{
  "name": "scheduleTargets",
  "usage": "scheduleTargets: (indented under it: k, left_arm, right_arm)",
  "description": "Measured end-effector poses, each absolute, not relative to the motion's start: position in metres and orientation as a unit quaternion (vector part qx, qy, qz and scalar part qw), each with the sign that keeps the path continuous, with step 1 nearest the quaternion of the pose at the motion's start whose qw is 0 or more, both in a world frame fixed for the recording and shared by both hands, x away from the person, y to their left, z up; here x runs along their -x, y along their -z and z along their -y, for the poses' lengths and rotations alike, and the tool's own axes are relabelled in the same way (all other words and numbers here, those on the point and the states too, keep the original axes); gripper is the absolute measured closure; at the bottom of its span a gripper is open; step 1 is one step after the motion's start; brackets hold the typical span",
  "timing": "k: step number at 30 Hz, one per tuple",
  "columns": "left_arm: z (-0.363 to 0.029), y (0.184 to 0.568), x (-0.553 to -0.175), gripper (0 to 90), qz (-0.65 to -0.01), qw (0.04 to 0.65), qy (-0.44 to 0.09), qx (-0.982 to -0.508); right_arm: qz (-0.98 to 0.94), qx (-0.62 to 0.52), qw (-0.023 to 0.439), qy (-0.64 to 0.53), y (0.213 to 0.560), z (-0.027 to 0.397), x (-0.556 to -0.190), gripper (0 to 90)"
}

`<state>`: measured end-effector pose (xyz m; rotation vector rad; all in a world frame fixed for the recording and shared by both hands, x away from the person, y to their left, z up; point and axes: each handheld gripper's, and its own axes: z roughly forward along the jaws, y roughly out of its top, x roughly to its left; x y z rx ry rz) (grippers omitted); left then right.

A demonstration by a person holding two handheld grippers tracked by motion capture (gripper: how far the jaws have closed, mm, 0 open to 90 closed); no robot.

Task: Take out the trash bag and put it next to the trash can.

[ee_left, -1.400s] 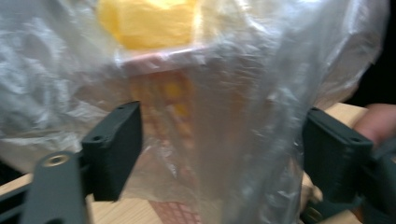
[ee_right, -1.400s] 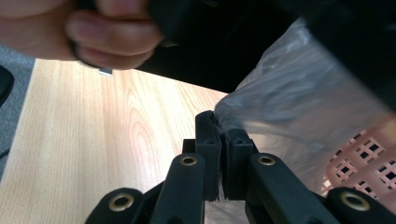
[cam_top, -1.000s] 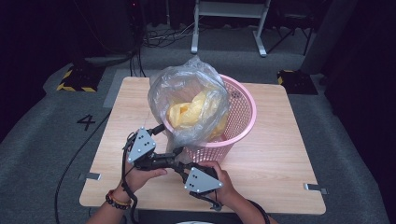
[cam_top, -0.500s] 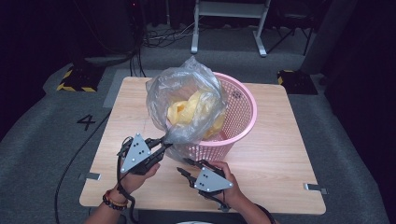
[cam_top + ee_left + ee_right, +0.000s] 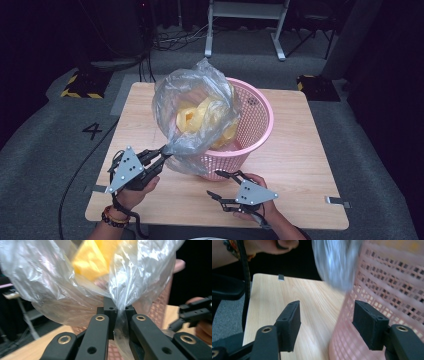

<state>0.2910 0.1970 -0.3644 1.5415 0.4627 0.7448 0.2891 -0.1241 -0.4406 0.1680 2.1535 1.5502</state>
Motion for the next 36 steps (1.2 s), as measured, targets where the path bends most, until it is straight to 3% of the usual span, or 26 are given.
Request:
scheduleTargets:
  k: [9,12,19,24,28,36]
  left_arm:
    - [-0.222,0.356,-0.287,89.0,-0.234,0.682,-0.366,-0.589]
    - [-0.226,0.354,-0.288,89.1,-0.249,0.674,-0.383,-0.580]
    - [-0.241,0.371,-0.315,89.3,-0.338,0.605,-0.392,-0.604]
    - [-0.244,0.398,-0.334,89.3,-0.371,0.545,-0.362,-0.659]
    - [-0.242,0.421,-0.347,89.3,-0.365,0.495,-0.337,-0.714]
    - [-0.230,0.457,-0.360,89.2,-0.375,0.438,-0.266,-0.772]
  right_arm:
    - [-0.808,-0.098,0.238,-0.530,0.453,0.164,-0.292,39.2]
    - [-0.813,-0.121,0.235,-0.519,0.457,0.183,-0.294,38.9]
    - [-0.817,-0.193,0.250,-0.483,0.466,0.235,-0.303,35.9]
    - [-0.818,-0.241,0.261,-0.452,0.474,0.271,-0.308,34.7]
    - [-0.819,-0.279,0.265,-0.426,0.479,0.294,-0.310,34.6]
    - [-0.828,-0.301,0.255,-0.398,0.486,0.308,-0.311,33.8]
